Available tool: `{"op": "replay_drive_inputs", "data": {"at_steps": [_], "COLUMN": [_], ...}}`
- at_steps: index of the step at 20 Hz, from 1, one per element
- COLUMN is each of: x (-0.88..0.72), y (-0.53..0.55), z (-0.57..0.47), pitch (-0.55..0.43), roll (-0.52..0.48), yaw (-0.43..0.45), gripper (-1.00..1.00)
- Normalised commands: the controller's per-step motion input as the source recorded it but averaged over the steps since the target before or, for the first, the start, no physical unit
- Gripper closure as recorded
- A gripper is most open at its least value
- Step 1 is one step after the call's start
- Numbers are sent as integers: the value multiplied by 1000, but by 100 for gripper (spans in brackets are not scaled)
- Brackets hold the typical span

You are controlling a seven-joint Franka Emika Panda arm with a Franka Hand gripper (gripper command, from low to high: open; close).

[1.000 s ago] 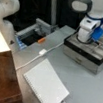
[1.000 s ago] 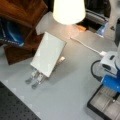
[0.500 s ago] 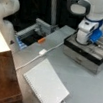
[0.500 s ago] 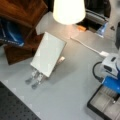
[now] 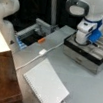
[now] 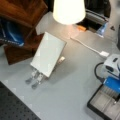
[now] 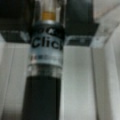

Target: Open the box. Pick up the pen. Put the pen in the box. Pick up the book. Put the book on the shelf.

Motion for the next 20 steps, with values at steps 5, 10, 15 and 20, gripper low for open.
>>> {"op": "replay_drive_inputs", "data": {"at_steps": [5, 10, 15, 20], "x": [-43, -60, -104, -94], "y": [63, 38, 8, -88], "z": [-38, 3, 100, 153], "pitch": [-77, -60, -7, 52], "roll": [-130, -131, -124, -96], "yaw": [-39, -22, 1, 34], "gripper": [-100, -100, -100, -100]}}
